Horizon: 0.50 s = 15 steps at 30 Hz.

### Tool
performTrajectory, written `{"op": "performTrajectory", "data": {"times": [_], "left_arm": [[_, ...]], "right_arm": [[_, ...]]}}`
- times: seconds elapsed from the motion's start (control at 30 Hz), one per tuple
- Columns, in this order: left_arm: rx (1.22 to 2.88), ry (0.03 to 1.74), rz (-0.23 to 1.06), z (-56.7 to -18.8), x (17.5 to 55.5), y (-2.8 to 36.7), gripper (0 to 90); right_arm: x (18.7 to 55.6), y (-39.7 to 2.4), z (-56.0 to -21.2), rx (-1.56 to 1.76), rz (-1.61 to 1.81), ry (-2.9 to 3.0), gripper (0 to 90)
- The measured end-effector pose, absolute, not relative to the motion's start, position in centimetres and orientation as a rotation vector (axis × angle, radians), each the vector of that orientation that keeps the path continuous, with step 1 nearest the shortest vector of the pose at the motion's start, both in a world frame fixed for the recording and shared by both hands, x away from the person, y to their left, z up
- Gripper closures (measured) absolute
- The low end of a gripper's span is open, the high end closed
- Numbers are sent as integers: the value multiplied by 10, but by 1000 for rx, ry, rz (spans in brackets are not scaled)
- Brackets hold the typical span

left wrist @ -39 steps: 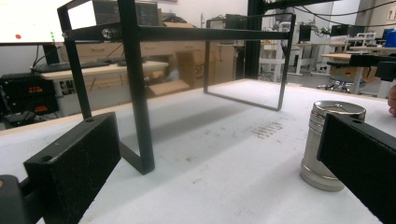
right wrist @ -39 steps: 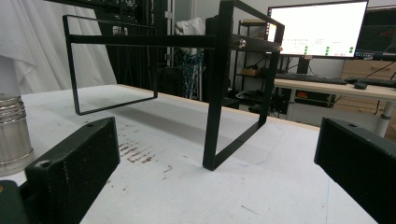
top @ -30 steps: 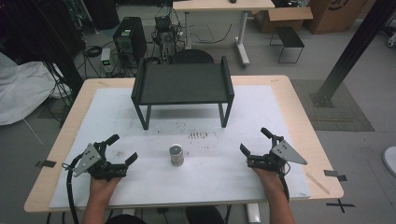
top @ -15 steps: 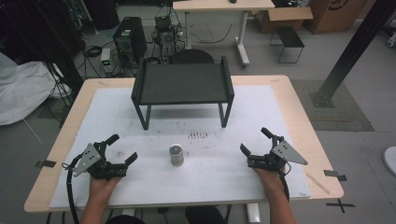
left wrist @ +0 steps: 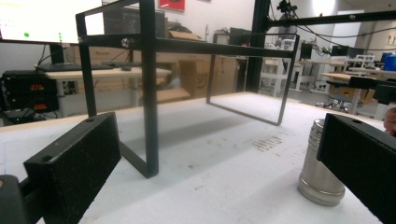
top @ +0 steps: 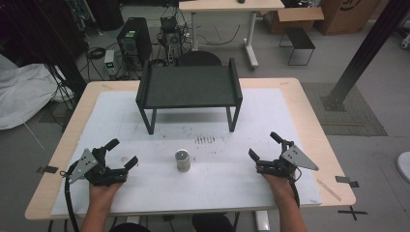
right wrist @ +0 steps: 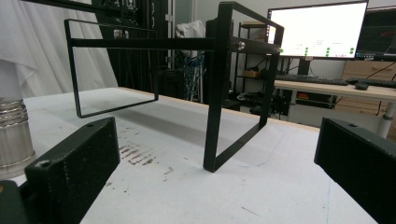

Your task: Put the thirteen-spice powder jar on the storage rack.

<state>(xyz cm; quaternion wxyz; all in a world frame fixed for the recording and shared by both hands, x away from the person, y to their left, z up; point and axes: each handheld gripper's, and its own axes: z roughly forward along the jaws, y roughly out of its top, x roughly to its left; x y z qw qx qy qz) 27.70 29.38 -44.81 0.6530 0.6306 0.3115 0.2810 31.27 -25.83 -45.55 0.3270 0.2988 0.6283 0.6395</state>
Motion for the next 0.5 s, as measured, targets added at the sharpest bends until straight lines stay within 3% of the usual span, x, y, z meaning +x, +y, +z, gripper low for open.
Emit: {"op": "performTrajectory", "data": {"times": [0.5], "left_arm": [[1523, 620, 604, -423, 283, 280, 2]], "right_arm": [[313, -258, -456, 784, 1677, 1645, 0]]}}
